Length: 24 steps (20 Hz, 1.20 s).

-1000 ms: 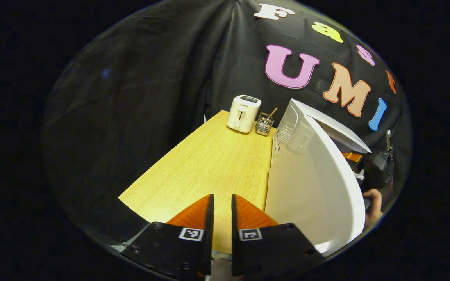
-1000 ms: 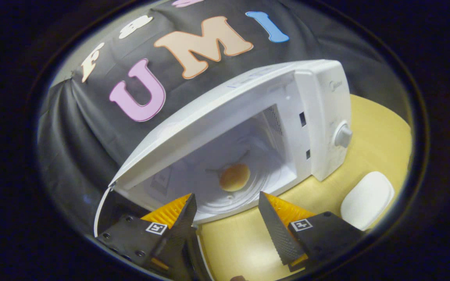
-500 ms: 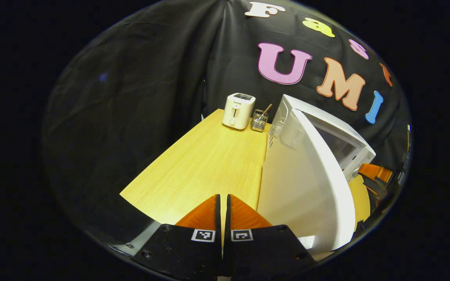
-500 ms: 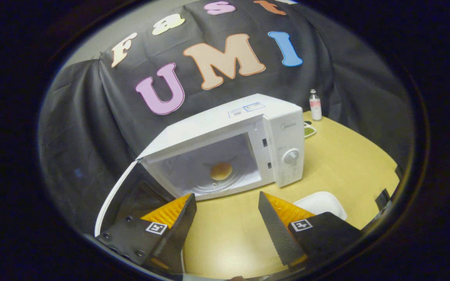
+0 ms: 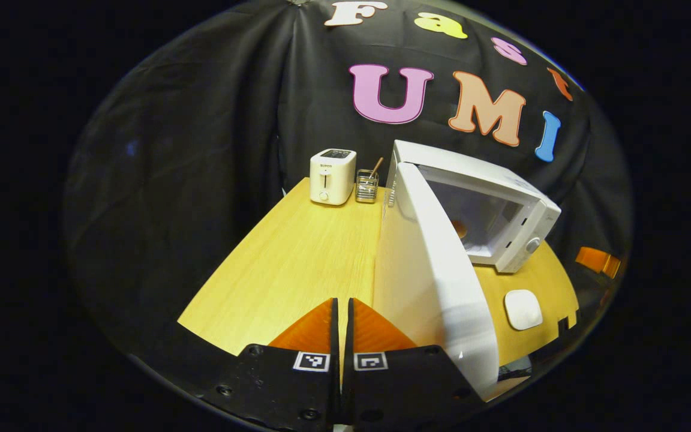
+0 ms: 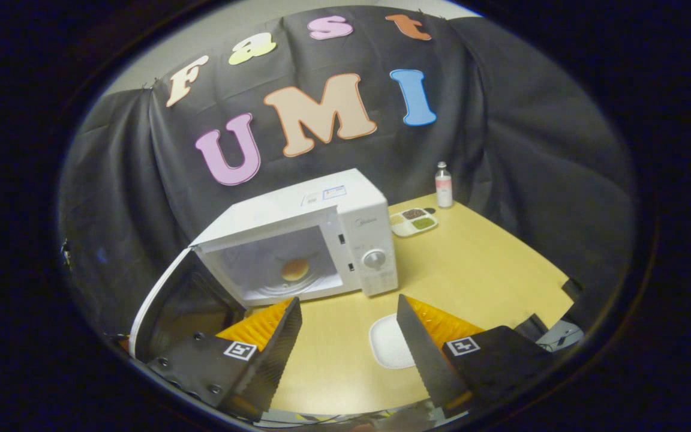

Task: Open the microwave oven with the left hand, put the food in, and close the microwave oven.

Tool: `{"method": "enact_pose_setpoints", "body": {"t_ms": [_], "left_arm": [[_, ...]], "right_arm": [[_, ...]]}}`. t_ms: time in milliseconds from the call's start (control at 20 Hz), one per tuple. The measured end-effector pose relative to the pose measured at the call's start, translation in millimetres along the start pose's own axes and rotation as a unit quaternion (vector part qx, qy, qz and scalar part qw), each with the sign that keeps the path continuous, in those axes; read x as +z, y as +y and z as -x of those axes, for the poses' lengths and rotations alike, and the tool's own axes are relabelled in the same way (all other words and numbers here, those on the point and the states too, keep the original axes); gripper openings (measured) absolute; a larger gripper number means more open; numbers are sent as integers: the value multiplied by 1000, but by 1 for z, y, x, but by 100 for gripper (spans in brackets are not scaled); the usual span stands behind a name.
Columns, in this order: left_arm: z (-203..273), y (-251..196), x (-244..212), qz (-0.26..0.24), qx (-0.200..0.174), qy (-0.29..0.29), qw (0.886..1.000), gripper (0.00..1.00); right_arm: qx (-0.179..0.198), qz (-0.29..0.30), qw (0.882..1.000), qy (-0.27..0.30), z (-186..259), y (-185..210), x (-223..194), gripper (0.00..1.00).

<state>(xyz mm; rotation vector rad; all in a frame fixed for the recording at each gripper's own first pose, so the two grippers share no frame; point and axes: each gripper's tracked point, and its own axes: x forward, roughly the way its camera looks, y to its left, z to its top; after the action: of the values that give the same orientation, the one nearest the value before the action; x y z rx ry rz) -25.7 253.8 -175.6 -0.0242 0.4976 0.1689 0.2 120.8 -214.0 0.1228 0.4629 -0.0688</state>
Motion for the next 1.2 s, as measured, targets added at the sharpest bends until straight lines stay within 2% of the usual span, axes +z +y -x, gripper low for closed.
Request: {"method": "enact_pose_setpoints", "body": {"t_ms": [250, 400, 450, 500, 750, 1000, 1200], "left_arm": [[1, -33, 12, -26, -9, -8, 1000, 1], [0, -66, 13, -37, -29, -10, 999, 1], [-1, -78, 13, -40, -36, -12, 998, 1], [-2, -91, 16, -45, -43, -14, 998, 0], [-12, -143, 24, -78, -62, -24, 995, 1], [-26, -203, 29, -84, -92, -38, 992, 0], [-42, -247, 33, -80, -106, -41, 990, 1]], "right_arm": [[-18, -7, 1000, -1, 10, -41, 10, 98], [-30, -5, 1000, 1, 16, -65, 13, 98], [-34, -5, 999, -4, 17, -73, 17, 95], [-37, -4, 999, -14, 18, -81, 22, 98], [-60, -21, 998, -22, 27, -136, 36, 98], [-80, -40, 995, -38, 39, -183, 46, 98], [-81, -30, 995, -44, 39, -202, 52, 98]]}}
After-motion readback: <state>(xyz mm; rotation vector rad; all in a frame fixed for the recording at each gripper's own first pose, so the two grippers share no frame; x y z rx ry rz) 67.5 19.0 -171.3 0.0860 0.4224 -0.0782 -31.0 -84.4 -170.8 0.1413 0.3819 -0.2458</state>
